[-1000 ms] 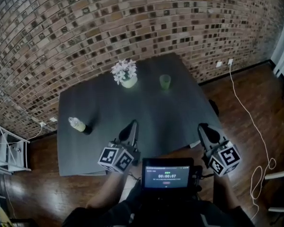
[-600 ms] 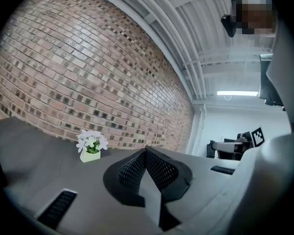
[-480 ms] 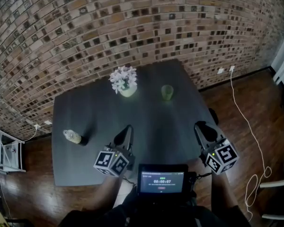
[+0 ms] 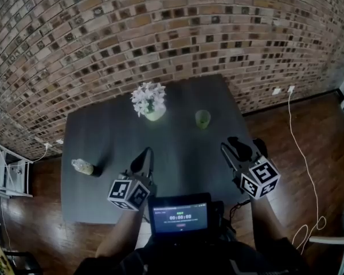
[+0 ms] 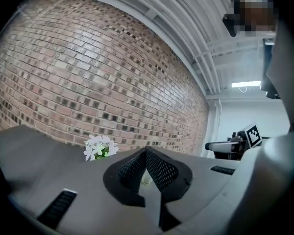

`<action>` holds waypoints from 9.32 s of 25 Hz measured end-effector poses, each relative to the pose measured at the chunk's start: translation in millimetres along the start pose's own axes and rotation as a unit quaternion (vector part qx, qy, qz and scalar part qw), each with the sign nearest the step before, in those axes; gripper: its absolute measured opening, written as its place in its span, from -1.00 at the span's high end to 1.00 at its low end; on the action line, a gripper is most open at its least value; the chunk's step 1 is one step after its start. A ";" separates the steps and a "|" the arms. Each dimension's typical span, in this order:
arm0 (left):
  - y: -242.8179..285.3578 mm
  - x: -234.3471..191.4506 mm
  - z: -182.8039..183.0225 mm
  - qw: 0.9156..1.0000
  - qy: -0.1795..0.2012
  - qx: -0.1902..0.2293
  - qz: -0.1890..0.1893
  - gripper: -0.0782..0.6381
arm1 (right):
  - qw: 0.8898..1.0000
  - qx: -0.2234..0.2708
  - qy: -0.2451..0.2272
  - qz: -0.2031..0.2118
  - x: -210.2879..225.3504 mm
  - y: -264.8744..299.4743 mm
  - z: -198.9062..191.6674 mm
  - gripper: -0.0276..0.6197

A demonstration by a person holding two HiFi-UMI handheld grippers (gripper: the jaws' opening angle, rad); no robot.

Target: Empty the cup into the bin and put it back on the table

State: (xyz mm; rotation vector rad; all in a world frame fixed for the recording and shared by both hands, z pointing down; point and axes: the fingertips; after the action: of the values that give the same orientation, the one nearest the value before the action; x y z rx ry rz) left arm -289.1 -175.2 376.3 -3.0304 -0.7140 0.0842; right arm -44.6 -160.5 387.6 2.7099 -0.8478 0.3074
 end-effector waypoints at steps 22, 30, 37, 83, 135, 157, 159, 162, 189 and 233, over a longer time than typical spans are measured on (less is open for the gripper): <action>103.2 -2.1 -68.4 0.996 0.021 -0.082 0.031 0.71 | 0.995 -0.081 -0.005 0.053 98.4 114.0 -25.5 -0.06; 128.8 -16.9 -123.1 0.993 -0.003 -0.116 0.011 0.70 | 0.993 -0.110 -0.010 0.038 125.0 157.7 -60.3 -0.19; 151.9 -14.9 -159.5 0.990 -0.009 -0.139 0.000 0.70 | 0.991 -0.133 0.000 0.033 146.0 187.3 -95.5 -0.32; 166.7 -18.4 -222.9 0.991 0.022 -0.131 -0.024 0.70 | 0.995 -0.045 -0.027 0.080 162.2 260.5 -149.5 -0.48; 115.7 11.4 -54.6 0.999 0.003 -0.038 -0.013 0.77 | 0.993 -0.005 -0.039 0.110 67.2 131.5 -2.3 -0.31; 148.0 77.8 -27.9 0.993 -0.035 -0.019 -0.115 0.77 | 0.999 0.010 -0.041 -0.002 100.4 61.7 33.2 -0.31; 152.5 87.7 -28.3 0.991 -0.043 -0.015 -0.129 0.77 | 0.999 0.013 -0.039 -0.018 105.4 50.1 34.8 -0.31; 159.2 105.3 -29.0 0.988 -0.044 -0.012 -0.149 0.77 | 0.998 0.017 -0.046 -0.038 112.0 29.5 36.1 -0.31; 204.5 322.4 -10.9 0.996 -0.003 0.006 -0.087 0.77 | 0.999 0.021 -0.038 -0.022 280.6 -157.3 60.7 -0.31; 300.0 361.6 -38.0 0.993 -0.004 -0.026 -0.117 0.77 | 0.980 -0.070 -0.128 -0.133 443.3 -160.5 81.9 -0.30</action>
State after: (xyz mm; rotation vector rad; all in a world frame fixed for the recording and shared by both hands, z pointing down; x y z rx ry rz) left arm 169.8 -282.6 385.9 -2.9686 -1.0825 0.0736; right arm 415.1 -292.4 403.8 2.7191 -0.5326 -0.1563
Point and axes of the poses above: the fingertips, and each gripper's own axes: y forward along the fingers, x to its right, z out of its top, and after that the axes turned 12 degrees about y, right-handed
